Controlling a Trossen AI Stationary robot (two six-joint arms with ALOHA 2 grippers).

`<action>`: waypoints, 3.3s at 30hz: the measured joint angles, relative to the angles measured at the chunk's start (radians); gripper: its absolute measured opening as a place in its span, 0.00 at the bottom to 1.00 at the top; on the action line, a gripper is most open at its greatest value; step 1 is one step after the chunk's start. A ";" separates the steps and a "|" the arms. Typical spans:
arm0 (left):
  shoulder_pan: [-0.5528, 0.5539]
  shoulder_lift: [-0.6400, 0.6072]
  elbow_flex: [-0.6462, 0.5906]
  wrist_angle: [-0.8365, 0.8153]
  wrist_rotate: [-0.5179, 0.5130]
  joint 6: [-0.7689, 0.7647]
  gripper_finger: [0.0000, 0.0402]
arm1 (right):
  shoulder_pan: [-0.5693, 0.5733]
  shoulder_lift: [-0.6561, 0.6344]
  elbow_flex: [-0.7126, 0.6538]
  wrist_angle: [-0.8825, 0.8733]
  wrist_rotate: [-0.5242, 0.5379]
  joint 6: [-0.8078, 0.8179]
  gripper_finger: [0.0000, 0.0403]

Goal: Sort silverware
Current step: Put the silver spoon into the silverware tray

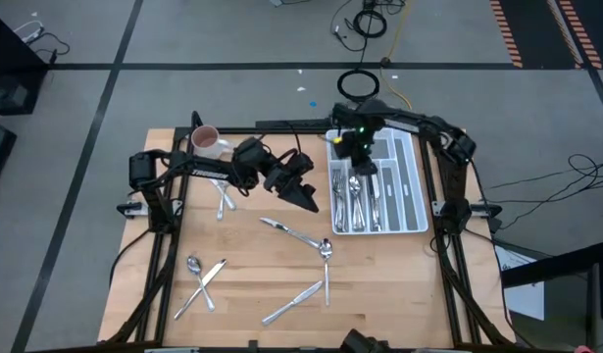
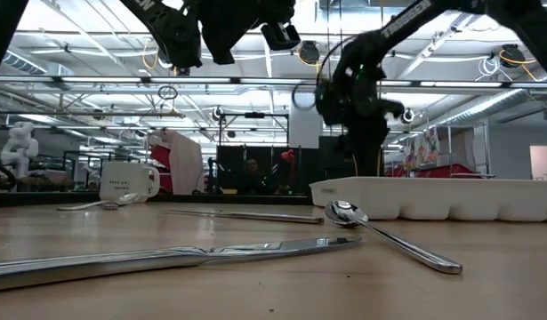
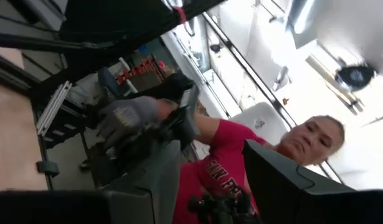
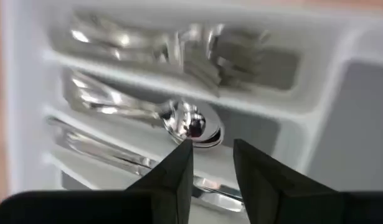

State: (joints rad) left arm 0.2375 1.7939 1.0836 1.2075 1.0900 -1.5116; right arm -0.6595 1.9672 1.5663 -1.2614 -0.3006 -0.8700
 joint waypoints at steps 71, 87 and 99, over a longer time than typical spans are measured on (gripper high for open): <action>0.070 -0.879 -0.520 -1.873 -1.318 0.391 0.45 | 0.100 -1.462 -0.953 0.922 -0.424 1.274 0.26; 0.183 -0.735 -0.520 -1.879 -1.375 0.366 0.45 | 0.100 -1.462 -0.953 0.921 -0.400 1.246 0.26; 0.399 -0.735 -0.520 -1.744 -1.375 0.476 0.45 | 0.100 -1.462 -0.953 0.919 -0.401 1.221 0.26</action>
State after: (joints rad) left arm 0.6365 1.0584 0.5636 -0.5365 -0.2851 -1.0352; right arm -0.5598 0.5049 0.6132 -0.3420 -0.7017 0.3512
